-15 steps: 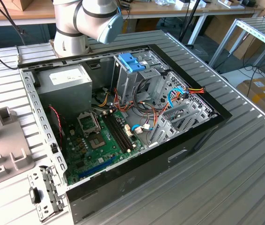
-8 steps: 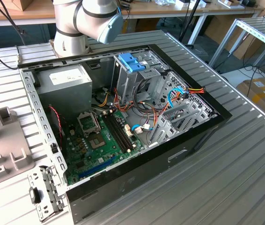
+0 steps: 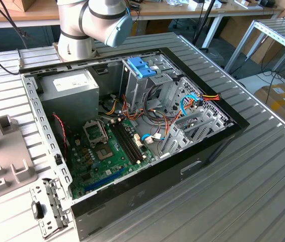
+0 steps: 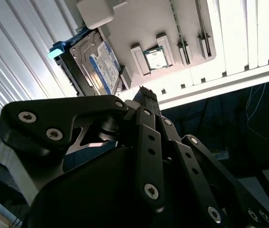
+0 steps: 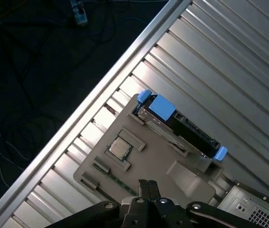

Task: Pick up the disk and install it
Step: 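Pick up the disk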

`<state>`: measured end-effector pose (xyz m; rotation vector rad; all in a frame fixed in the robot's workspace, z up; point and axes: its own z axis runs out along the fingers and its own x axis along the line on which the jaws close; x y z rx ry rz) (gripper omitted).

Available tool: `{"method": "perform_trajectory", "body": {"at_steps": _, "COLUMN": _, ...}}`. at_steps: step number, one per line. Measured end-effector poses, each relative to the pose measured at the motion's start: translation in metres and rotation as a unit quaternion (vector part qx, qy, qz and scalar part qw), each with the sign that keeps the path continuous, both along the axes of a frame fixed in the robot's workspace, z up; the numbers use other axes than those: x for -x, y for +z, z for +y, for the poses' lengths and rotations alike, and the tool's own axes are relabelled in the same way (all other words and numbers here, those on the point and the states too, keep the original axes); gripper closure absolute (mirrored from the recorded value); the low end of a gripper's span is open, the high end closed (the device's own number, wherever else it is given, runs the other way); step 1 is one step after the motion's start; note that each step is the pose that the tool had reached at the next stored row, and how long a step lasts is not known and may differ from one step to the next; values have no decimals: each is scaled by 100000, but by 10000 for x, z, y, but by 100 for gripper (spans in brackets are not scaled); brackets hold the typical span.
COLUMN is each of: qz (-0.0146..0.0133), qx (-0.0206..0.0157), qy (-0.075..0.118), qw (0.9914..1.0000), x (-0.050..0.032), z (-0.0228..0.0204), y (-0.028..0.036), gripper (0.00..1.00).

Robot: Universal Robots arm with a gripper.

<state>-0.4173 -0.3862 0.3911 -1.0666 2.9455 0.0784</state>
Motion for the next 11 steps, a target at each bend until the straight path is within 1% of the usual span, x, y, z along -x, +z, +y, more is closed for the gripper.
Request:
{"method": "perform_trajectory", "body": {"at_steps": 5, "qz": -1, "qx": 0, "qy": 1162, "qw": 99993, "x": 0, "z": 0, "y": 0, "gripper": 89}}
{"method": "perform_trajectory", "body": {"at_steps": 9, "qz": 1, "qx": 1, "qy": 2788, "qw": 99961, "x": 0, "z": 0, "y": -1, "gripper": 89}}
{"method": "perform_trajectory", "body": {"at_steps": 11, "qz": -1, "qx": 0, "qy": 3183, "qw": 99949, "x": 0, "z": 0, "y": -1, "gripper": 89}}
